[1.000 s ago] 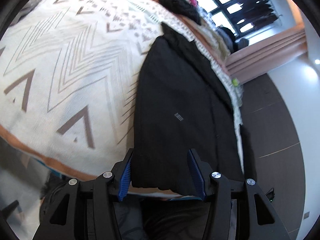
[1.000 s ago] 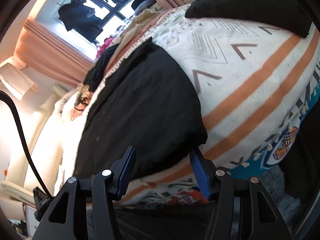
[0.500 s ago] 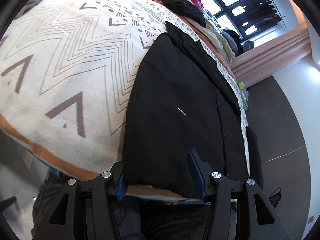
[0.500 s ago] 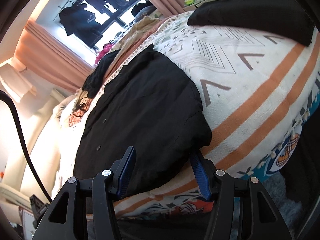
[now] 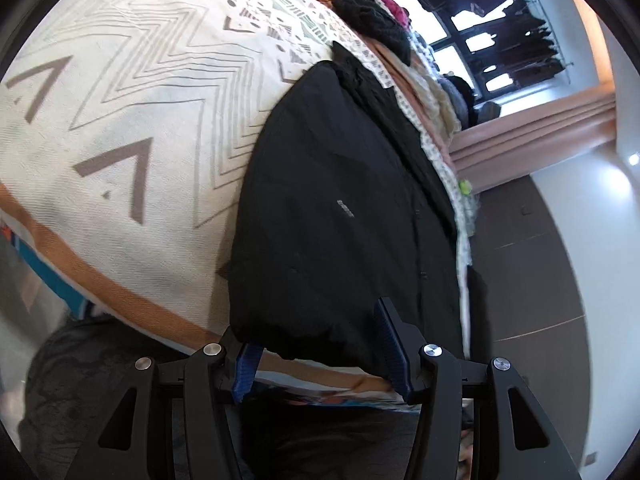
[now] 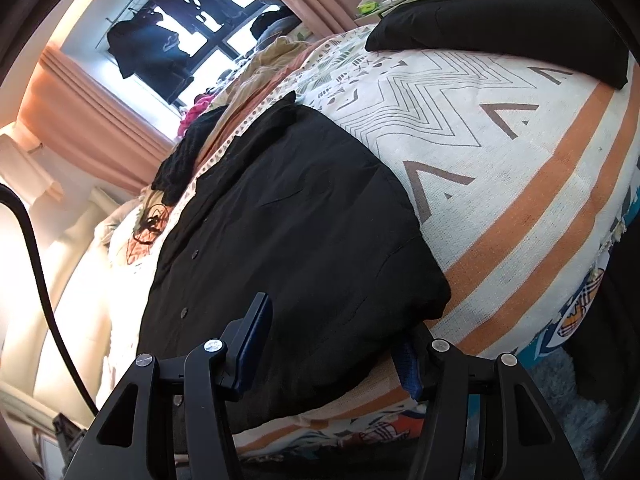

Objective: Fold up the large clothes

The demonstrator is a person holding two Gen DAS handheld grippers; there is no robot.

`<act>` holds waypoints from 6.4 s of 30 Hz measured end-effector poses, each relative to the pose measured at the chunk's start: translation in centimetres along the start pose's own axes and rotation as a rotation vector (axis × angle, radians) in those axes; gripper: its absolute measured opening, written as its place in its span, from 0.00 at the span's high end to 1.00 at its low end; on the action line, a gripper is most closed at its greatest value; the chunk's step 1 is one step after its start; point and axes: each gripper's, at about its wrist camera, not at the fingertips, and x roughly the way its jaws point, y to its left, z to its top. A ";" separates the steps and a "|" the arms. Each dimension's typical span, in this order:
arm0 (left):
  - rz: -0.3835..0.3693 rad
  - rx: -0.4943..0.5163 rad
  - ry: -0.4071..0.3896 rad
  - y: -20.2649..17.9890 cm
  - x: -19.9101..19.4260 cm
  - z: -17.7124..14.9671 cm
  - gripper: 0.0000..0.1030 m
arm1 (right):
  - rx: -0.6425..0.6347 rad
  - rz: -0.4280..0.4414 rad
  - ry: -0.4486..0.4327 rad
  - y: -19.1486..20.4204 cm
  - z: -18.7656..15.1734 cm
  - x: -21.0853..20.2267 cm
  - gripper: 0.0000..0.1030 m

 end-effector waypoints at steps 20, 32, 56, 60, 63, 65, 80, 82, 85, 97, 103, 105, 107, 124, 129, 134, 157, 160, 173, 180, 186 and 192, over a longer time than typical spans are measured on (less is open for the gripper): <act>-0.023 0.024 -0.029 -1.8 2.1 -0.8 0.47 | -0.014 -0.011 -0.002 -1.4 0.0 -1.4 0.44; 0.094 0.018 -0.146 -0.4 1.2 0.5 0.54 | -0.019 -0.044 -0.013 -0.4 1.0 -0.2 0.44; 0.140 0.049 -0.275 -4.0 -9.8 2.0 0.95 | -0.150 -0.145 -0.150 9.4 1.9 -9.7 0.95; 0.137 0.066 -0.288 -5.1 -12.2 1.7 0.95 | -0.161 -0.169 -0.151 11.2 0.8 -11.8 0.95; 0.122 0.078 -0.301 -5.8 -13.7 1.5 0.95 | -0.169 -0.171 -0.158 12.0 0.0 -13.3 0.95; 0.119 0.088 -0.312 -6.1 -14.9 1.3 0.95 | -0.182 -0.166 -0.167 12.7 -0.6 -14.5 0.95; -0.004 0.077 -0.379 -8.3 -21.5 1.6 0.95 | -0.156 -0.056 -0.226 16.8 -1.5 -22.5 0.95; -0.008 0.082 -0.384 -8.9 -21.2 2.5 0.95 | -0.161 -0.049 -0.231 17.5 -0.8 -22.4 0.95; -0.014 0.079 -0.389 -9.8 -21.0 4.2 0.95 | -0.174 -0.040 -0.251 18.9 0.8 -22.0 0.95; -0.014 0.100 -0.431 -15.7 -18.4 12.4 0.95 | -0.159 0.004 -0.325 23.6 8.7 -18.5 0.95; 0.003 0.115 -0.428 -18.1 -15.7 16.9 0.95 | -0.148 0.010 -0.352 25.4 12.6 -15.7 0.95; 0.011 0.119 -0.427 -18.6 -14.5 18.3 0.95 | -0.145 0.009 -0.356 25.8 13.9 -14.3 0.95; 0.022 0.126 -0.428 -19.0 -13.2 19.5 0.95 | -0.142 0.009 -0.357 26.1 15.1 -12.8 0.95; 0.158 0.118 -0.375 -18.1 0.5 28.9 0.95 | -0.081 -0.020 -0.315 25.2 22.4 2.6 0.95; 0.205 0.113 -0.344 -16.2 5.0 30.8 0.95 | -0.082 -0.035 -0.285 24.0 23.1 7.2 0.95; 0.291 0.116 -0.286 -13.5 9.4 31.6 0.95 | -0.115 -0.073 -0.254 22.3 22.4 11.6 0.95; 0.281 0.081 -0.249 -9.9 13.2 33.6 0.32 | -0.071 -0.246 -0.154 18.9 22.2 17.7 0.43; 0.280 0.090 -0.246 -9.8 12.0 33.5 0.32 | -0.076 -0.237 -0.141 18.7 22.1 17.3 0.43; 0.393 0.136 -0.206 -6.5 9.2 29.2 0.32 | -0.092 -0.282 -0.042 16.3 21.3 16.3 0.43; 0.457 0.155 -0.181 -4.1 7.8 26.6 0.32 | -0.163 -0.308 0.006 15.1 20.3 15.2 0.43; 0.489 0.160 -0.149 -2.8 6.9 24.2 0.32 | -0.194 -0.311 0.049 14.3 19.5 14.8 0.43; 0.507 0.156 -0.096 -1.3 6.9 22.0 0.32 | -0.302 -0.400 0.127 13.2 17.7 15.3 0.43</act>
